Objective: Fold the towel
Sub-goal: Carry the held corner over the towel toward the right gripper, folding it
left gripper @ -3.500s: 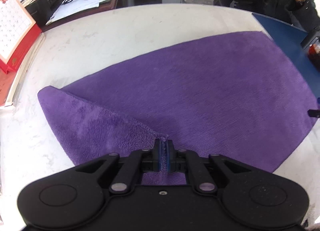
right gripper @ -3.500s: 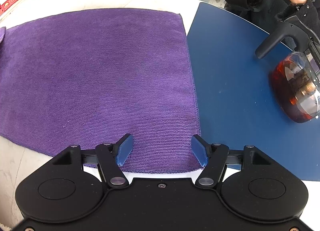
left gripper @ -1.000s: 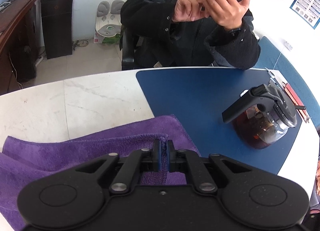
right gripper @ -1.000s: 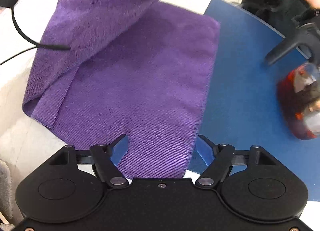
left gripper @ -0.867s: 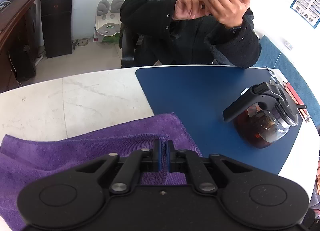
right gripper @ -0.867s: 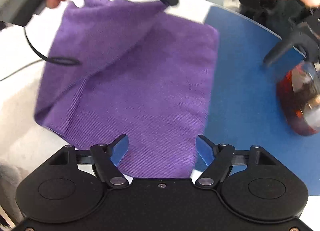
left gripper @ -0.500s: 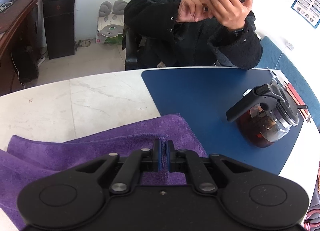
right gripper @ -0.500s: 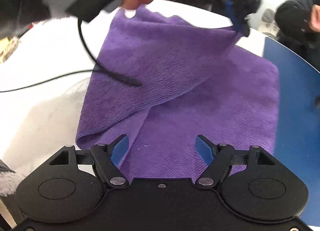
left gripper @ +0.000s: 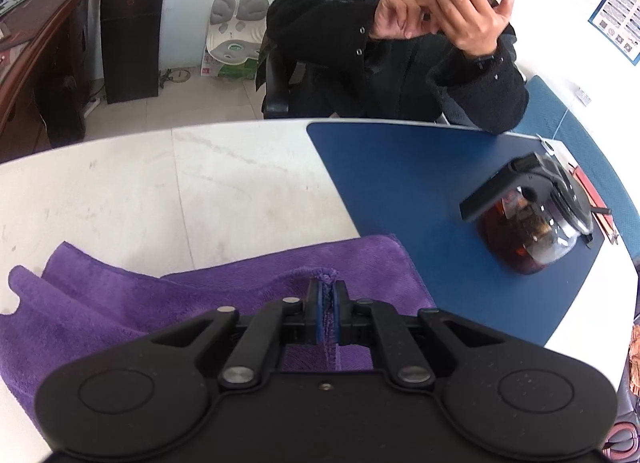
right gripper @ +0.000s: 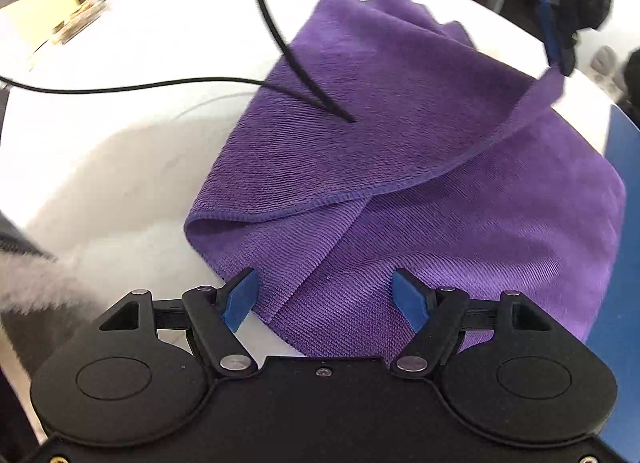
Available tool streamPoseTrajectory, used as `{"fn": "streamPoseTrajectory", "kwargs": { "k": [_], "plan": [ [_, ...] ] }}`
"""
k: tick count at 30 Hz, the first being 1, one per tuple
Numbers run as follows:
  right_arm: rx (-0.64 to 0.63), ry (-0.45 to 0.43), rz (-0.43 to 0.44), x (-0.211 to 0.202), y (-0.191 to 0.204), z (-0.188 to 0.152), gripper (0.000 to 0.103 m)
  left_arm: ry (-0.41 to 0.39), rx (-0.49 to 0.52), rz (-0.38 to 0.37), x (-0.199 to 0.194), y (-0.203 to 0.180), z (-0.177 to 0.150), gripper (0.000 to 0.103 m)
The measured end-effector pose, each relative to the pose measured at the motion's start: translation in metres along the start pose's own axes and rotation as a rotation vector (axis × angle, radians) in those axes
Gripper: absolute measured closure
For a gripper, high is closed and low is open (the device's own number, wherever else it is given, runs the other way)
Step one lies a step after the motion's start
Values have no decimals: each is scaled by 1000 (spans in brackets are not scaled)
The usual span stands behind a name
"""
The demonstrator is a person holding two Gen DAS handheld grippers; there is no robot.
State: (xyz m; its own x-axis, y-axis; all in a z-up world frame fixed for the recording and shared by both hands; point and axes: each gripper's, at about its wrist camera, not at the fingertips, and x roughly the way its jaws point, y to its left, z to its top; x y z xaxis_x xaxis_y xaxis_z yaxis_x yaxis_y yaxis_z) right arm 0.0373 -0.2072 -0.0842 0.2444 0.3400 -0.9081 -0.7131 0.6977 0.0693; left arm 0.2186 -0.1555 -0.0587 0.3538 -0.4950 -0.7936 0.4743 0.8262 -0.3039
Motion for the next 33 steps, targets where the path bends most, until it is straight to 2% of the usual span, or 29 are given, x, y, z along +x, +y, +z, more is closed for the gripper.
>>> {"fn": "streamPoseTrajectory", "kwargs": {
  "k": [3,6,9,14,19,23,26,33],
  "plan": [
    [-20,3,14,-4,9,-4,29,15,-1,-5,0,0,-8,98],
    [25,10,23,-13,1,-5,30,20,6,-13,-3,-1,-13,98],
    [104,-45,11,-37,-17,-5,29,22,16,-20,-4,-2,-14,98],
    [229,-107,-89,-59,-60,-11,27,9,13,-42,0,-8,-12,98],
    [297,-80,-141,-56,-86,-28,29,13,25,-70,1,-17,-11,98],
    [323,-40,-126,-42,-81,-45,34,35,30,-82,10,-25,-10,98],
    [277,-35,-162,-38,-66,-44,33,61,36,-84,21,-30,-10,98],
    [273,-33,-161,-27,-65,-39,31,97,84,-46,48,-41,-17,95]
  ]
}}
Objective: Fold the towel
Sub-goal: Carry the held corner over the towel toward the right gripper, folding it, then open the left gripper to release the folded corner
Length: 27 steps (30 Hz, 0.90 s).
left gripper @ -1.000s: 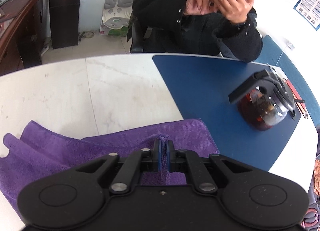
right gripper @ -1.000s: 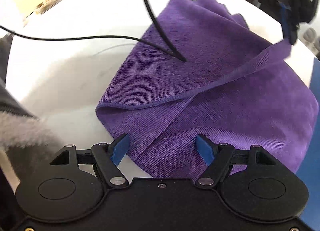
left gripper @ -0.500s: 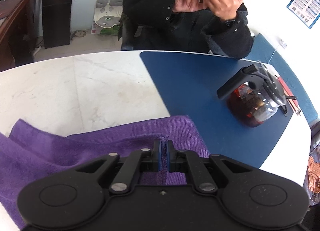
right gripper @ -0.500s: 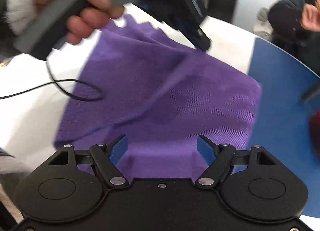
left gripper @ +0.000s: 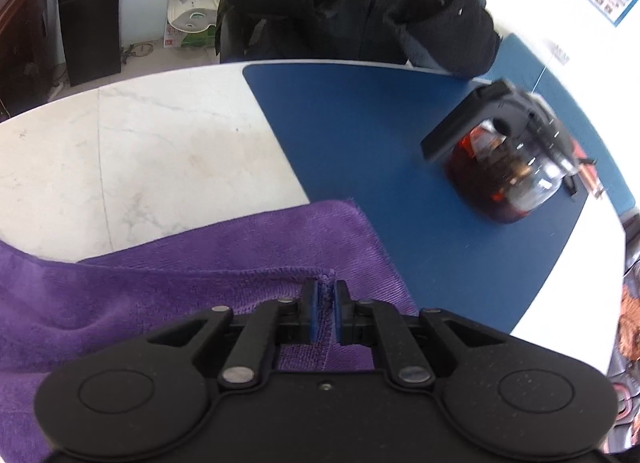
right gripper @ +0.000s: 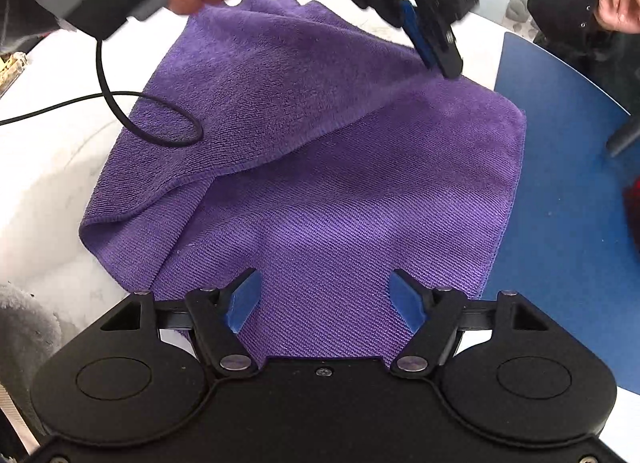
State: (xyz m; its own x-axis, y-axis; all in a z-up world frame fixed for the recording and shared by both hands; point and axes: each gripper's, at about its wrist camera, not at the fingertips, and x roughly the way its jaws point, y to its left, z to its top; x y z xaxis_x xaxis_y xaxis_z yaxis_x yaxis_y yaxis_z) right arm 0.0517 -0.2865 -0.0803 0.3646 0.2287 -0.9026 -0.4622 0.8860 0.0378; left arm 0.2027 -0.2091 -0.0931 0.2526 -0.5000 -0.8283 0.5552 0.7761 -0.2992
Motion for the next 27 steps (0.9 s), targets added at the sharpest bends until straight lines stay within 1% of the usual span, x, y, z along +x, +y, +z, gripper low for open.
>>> {"fn": "streamPoseTrajectory", "kwargs": {
  "k": [2,3,5,8,11,14,17,18,20,21,23,27],
  "plan": [
    [-1,1,0,1,0,0,30,-20,25,5,-2,-1,-3,93],
    [-1,2,0,4,1,1,30,-37,52,10,-4,-3,-5,90],
    [-7,9,3,8,3,2,25,-60,77,5,-9,-4,-7,75],
    [-14,20,5,7,5,4,21,-82,55,-25,-21,2,-8,69],
    [-24,35,10,7,7,6,17,-95,36,-28,-32,8,-8,69],
    [-25,40,11,7,7,1,16,-105,35,-11,-51,14,-9,69],
    [-23,47,9,8,6,0,16,-110,47,0,-85,21,-21,68],
    [-22,49,8,8,5,0,16,-110,50,4,-97,23,-29,67],
    [-16,51,4,7,4,-1,16,-113,40,11,-118,29,-53,60],
    [-15,50,4,8,4,-1,16,-103,10,11,-128,36,-71,59],
    [-10,49,2,8,4,-2,16,-58,-42,13,-139,48,-104,59],
    [-3,57,1,9,5,0,16,-3,-117,3,-143,60,-149,59]
  ]
}}
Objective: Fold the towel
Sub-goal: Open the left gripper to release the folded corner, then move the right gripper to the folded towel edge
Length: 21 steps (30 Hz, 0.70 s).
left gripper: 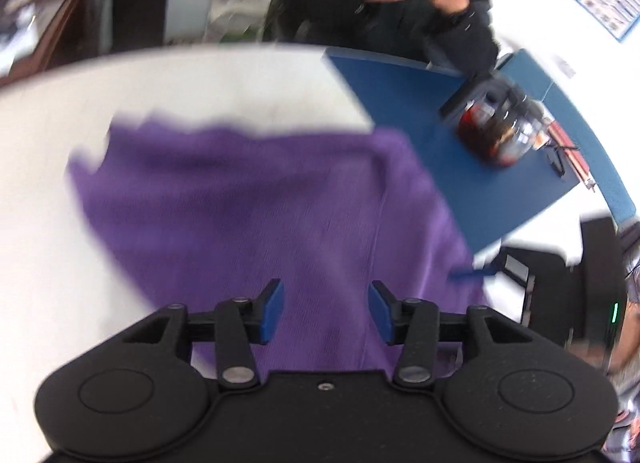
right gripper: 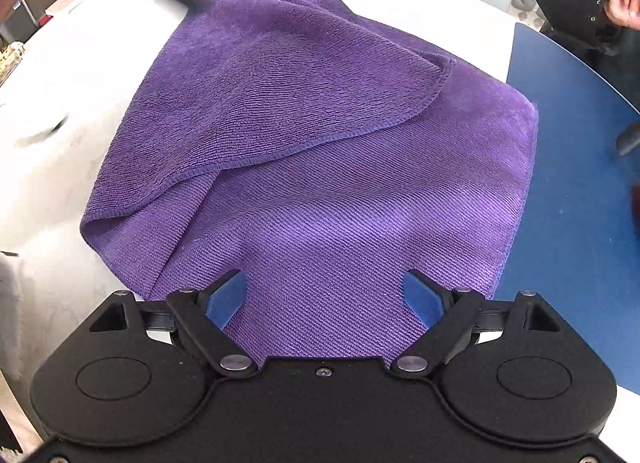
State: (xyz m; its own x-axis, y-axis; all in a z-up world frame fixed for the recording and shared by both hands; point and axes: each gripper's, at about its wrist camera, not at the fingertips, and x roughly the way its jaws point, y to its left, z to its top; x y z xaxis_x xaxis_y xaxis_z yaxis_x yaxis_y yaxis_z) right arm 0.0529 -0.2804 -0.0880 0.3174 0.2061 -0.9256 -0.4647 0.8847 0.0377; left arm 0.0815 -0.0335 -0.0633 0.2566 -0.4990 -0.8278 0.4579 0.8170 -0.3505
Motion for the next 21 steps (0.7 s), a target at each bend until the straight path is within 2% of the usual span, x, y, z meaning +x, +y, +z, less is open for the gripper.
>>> {"fn": "streamPoseTrajectory", "kwargs": {
  "k": [3,7,12,17,21],
  "plan": [
    [2,10,-2,3,1,3,16,8,-28,-10,3,5,-18,60],
    [0,10,1,3,2,3,16,24,48,28,15,0,-29,61],
    [7,-3,-11,-5,-2,7,22,36,77,30,22,4,-38,61],
    [125,-155,-1,-37,-25,29,22,60,73,63,23,4,-48,60],
    [137,-217,-19,-21,-49,66,25,78,91,130,29,-4,-55,60]
  ]
}}
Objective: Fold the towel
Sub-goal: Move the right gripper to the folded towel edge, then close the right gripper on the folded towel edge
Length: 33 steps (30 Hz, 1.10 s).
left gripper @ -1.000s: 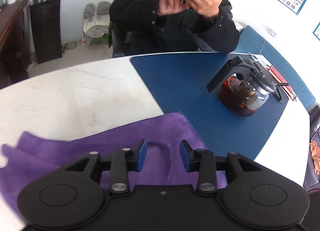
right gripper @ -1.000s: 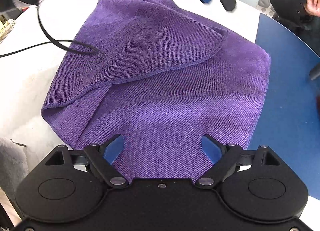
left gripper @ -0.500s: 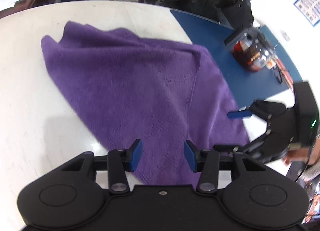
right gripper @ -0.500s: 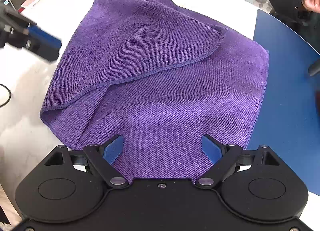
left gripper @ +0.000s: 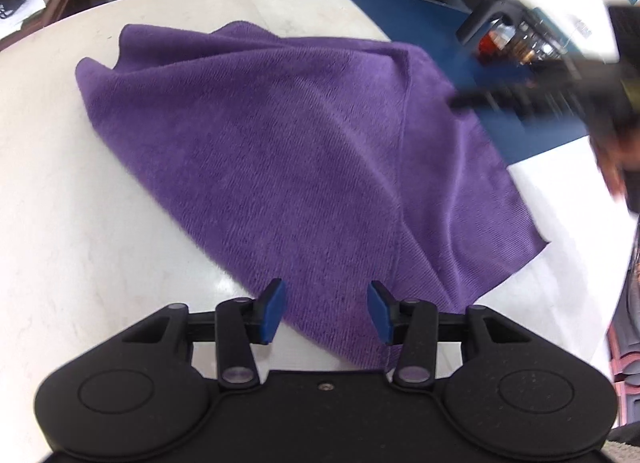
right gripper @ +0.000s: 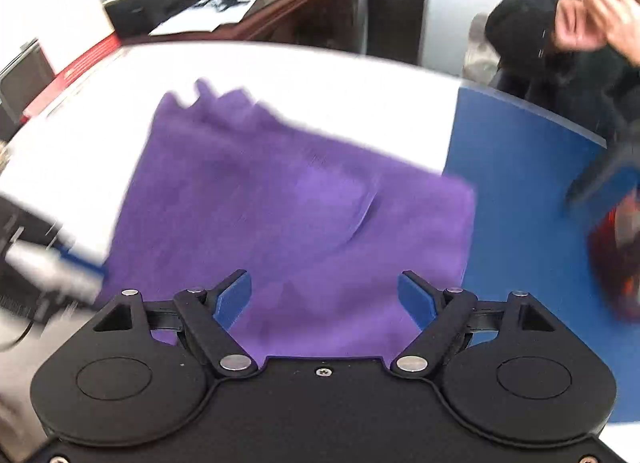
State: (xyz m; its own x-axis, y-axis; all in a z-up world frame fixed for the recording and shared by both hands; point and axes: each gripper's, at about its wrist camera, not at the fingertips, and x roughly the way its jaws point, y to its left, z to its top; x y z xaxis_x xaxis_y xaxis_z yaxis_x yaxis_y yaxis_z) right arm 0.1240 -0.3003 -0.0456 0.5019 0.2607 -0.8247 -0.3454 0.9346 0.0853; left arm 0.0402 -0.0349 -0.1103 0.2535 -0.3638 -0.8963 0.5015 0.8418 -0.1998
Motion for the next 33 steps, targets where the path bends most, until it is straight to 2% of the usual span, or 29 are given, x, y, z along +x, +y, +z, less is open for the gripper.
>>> {"fn": "streamPoseTrajectory", "kwargs": {
  "k": [5,10,16,18,19,22,28,33],
  "plan": [
    [29,5,12,48,-27,34,46,9,26,59,2,-10,0,59],
    [28,48,48,77,-41,43,53,13,19,86,2,-14,-1,59],
    [44,77,71,83,-45,39,62,8,11,87,1,-11,-3,58],
    [45,85,78,83,-46,40,68,7,11,89,0,-10,-4,58],
    [46,89,81,82,-46,41,74,6,10,90,0,-10,-4,58],
    [46,95,96,79,-44,41,76,6,16,93,1,-14,-2,57],
    [12,119,99,82,-41,40,99,5,20,98,1,-17,-1,57],
    [-34,135,106,83,-39,42,100,-44,-27,102,-19,-14,-3,57]
  ]
}}
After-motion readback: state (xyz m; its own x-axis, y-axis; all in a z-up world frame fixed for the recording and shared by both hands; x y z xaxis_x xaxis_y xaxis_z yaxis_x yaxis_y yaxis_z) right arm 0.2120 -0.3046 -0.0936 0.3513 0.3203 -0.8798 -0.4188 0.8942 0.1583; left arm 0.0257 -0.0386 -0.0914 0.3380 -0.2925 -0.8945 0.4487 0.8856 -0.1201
